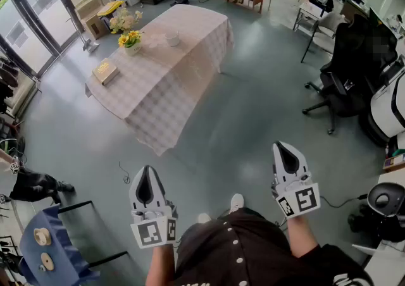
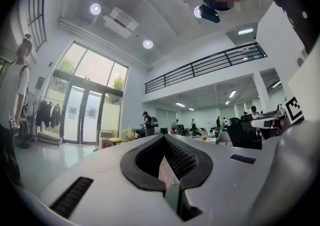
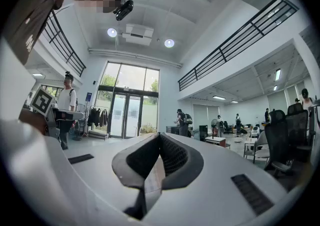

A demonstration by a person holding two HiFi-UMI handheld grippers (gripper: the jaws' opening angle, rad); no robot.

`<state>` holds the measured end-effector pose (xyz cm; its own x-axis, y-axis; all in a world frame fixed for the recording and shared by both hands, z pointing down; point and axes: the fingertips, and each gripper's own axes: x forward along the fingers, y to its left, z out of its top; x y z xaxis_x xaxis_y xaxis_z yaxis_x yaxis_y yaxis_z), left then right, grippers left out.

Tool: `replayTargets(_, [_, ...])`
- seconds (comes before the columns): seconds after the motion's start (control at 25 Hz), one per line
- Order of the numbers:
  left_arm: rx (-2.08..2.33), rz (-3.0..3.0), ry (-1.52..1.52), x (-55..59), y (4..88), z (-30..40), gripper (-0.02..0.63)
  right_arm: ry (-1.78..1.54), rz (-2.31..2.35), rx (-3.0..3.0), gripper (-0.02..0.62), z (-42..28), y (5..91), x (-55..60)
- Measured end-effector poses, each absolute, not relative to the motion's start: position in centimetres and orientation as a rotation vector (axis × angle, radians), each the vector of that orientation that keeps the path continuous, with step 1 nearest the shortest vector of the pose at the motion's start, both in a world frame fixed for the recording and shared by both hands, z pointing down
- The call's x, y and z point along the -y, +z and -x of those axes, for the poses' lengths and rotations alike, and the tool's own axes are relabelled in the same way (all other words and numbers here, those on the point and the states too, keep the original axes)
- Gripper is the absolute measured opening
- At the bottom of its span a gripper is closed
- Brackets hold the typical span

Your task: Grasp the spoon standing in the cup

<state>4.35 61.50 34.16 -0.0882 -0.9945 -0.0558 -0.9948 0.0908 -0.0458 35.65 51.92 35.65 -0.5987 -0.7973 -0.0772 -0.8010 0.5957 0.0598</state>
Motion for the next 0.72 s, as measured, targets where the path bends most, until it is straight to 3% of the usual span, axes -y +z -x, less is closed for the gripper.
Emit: replayTargets(0.72, [-2.267, 2.072, -0.008, -60.8, 34.4, -5.8, 0.017, 0.082, 1.349, -2.740, -0.011, -36.5, 36.0, -51.3])
